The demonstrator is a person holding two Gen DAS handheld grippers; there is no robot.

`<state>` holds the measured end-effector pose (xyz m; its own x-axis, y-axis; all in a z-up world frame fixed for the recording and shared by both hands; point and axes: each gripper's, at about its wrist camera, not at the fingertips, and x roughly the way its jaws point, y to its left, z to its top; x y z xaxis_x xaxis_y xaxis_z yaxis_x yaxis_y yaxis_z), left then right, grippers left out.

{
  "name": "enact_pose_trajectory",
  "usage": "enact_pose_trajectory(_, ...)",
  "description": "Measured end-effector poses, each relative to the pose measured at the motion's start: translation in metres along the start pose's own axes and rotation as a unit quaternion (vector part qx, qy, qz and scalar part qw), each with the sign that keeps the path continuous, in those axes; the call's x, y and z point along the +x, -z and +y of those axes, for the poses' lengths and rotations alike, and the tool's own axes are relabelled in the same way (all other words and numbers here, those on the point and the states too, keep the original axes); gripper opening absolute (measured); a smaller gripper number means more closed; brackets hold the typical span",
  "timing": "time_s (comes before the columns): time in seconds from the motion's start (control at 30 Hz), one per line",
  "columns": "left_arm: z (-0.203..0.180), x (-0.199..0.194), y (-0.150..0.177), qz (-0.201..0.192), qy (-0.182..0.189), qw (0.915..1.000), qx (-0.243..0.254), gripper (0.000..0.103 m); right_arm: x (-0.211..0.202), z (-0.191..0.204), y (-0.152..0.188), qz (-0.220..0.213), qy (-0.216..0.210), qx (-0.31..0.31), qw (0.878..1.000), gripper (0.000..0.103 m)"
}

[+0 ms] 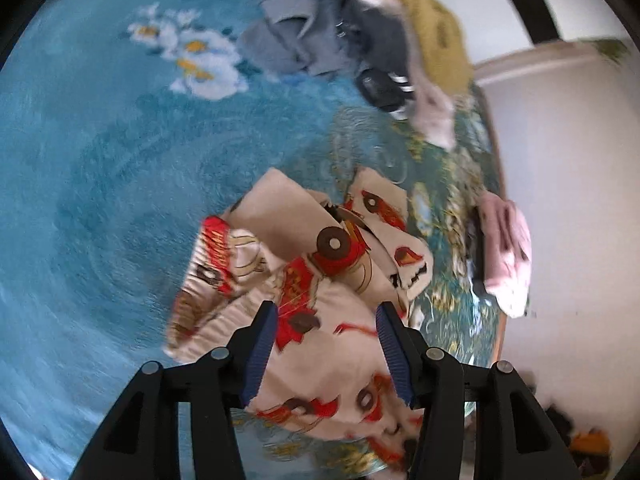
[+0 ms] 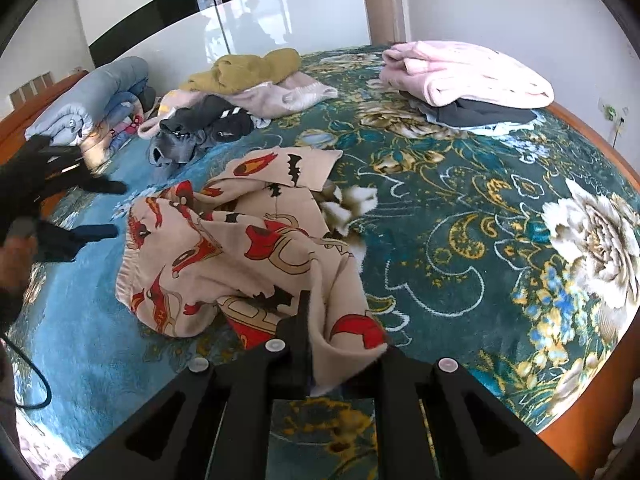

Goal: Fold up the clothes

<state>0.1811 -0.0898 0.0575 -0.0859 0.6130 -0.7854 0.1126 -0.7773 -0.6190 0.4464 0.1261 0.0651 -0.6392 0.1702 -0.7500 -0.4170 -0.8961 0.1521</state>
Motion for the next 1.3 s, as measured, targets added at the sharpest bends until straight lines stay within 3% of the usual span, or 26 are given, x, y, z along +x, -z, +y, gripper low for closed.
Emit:
enact_pose_trajectory(0.1, -0.005, 0.013, -0.004, 0.009, -0.020, 0.9993, -0.028, 0.055, -0.002, 0.002, 0.003, -0.001, -0.002, -0.007, 1.000, 0.009)
enact_pose_trajectory(0.3, -0.020, 0.023, -0.001, -0.005, -0.090, 0.9959, -0.008, 0.051, -0.010, 0.005, 0.007, -0.013, -0.019, -0.022, 1.000, 0.009)
enact_pose_trajectory(0.37, -0.020, 0.023, 0.001, -0.013, -0.105, 0.9943, -0.001, 0.037, -0.012, 0.005, 0.007, -0.016, -0.025, -0.023, 0.999, 0.009)
enact_pose_trajectory(0.43, -0.018, 0.022, 0.002, -0.021, -0.117, 0.9929, 0.004, 0.016, -0.014, 0.004, 0.009, -0.017, -0.030, -0.021, 0.999, 0.009)
enact_pose_trajectory(0.5, -0.016, 0.026, 0.001, -0.017, -0.109, 0.9939, -0.002, 0.004, -0.015, 0.003, 0.010, -0.017, -0.037, -0.018, 0.999, 0.009)
enact_pose_trajectory(0.7, -0.017, 0.016, 0.009, -0.013, -0.057, 0.9983, 0.003, 0.002, -0.018, -0.002, 0.012, -0.020, -0.049, -0.010, 0.999, 0.009)
enact_pose_trajectory(0.87, -0.008, 0.020, 0.007, -0.001, -0.028, 0.9993, -0.027, 0.004, -0.021, 0.000, 0.013, -0.022, -0.052, -0.012, 0.998, 0.009)
enact_pose_trajectory(1.03, -0.017, 0.028, 0.002, 0.017, -0.024, 0.9992, -0.028, 0.023, -0.022, 0.001, 0.015, -0.021, -0.051, -0.014, 0.998, 0.009)
enact_pose_trajectory(1.1, -0.018, 0.034, 0.001, 0.021, -0.030, 0.9989, -0.031, 0.023, -0.023, 0.002, 0.015, -0.022, -0.051, -0.014, 0.998, 0.009)
enact_pose_trajectory(1.2, -0.016, 0.036, 0.002, 0.016, -0.036, 0.9988, -0.029, 0.018, -0.023, 0.001, 0.015, -0.022, -0.053, -0.012, 0.998, 0.009)
enact_pose_trajectory(1.23, -0.015, 0.036, 0.003, 0.013, -0.039, 0.9988, -0.028, 0.003, -0.023, 0.001, 0.015, -0.021, -0.053, -0.011, 0.998, 0.009)
enact_pose_trajectory(1.3, -0.010, 0.033, 0.004, 0.005, -0.039, 0.9989, -0.027, 0.002, -0.022, 0.000, 0.015, -0.019, -0.054, -0.008, 0.998, 0.009)
